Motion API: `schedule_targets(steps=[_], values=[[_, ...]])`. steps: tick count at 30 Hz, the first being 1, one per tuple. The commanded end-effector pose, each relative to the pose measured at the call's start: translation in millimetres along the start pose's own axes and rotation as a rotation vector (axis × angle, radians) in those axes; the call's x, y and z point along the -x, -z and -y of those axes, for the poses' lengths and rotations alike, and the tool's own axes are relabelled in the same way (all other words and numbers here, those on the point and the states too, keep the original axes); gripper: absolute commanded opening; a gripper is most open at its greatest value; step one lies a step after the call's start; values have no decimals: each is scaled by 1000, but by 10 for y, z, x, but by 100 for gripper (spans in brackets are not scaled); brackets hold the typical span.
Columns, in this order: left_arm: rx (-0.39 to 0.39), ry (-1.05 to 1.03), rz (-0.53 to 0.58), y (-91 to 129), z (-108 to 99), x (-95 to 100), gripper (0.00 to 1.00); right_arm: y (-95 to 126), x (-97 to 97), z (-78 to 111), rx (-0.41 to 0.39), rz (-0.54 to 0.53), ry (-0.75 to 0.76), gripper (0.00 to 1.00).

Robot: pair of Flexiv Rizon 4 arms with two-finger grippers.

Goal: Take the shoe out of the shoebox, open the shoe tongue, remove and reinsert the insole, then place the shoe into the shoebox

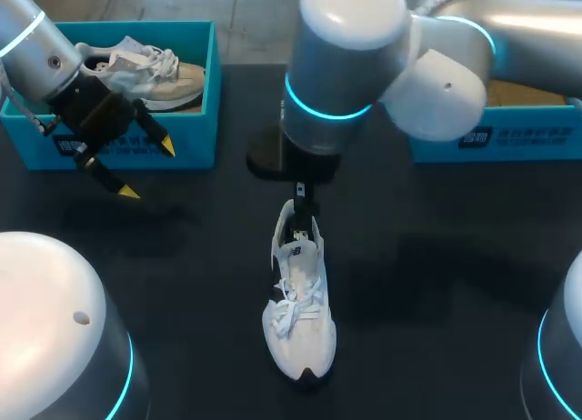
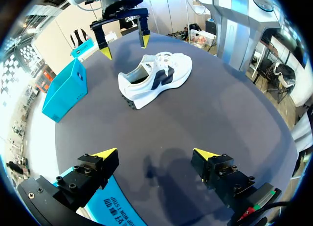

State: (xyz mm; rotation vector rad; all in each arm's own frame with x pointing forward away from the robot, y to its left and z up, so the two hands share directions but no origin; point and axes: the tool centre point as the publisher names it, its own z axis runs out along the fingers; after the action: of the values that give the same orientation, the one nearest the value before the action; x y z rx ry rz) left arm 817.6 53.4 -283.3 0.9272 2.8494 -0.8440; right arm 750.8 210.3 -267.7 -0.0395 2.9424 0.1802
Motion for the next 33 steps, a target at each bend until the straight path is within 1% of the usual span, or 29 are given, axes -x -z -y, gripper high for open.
schedule_targets(steps=[1, 5, 6, 8, 9, 14, 25, 33], values=[[3, 0, -1, 4, 4, -6, 100, -142, 108, -131, -94, -3, 28, 100], [3, 0, -1, 4, 4, -6, 100, -254, 194, -96, -97, 23, 44, 100], [3, 0, -1, 4, 4, -6, 100, -292, 218, -84, -113, 34, 43, 100], [3, 0, -1, 4, 4, -6, 100, -344, 252, -71, -103, 52, 52, 100], [3, 0, -1, 4, 4, -6, 100, -375, 273, -62, -116, 54, 54, 100], [3, 0, -1, 4, 4, -6, 100, -484, 352, -20, -116, 61, 71, 100], [3, 0, -1, 4, 4, -6, 100, -784, 496, 54, -101, 32, 85, 100], [3, 0, -1, 4, 4, -6, 100, -966, 547, 138, -92, 18, 83, 100]])
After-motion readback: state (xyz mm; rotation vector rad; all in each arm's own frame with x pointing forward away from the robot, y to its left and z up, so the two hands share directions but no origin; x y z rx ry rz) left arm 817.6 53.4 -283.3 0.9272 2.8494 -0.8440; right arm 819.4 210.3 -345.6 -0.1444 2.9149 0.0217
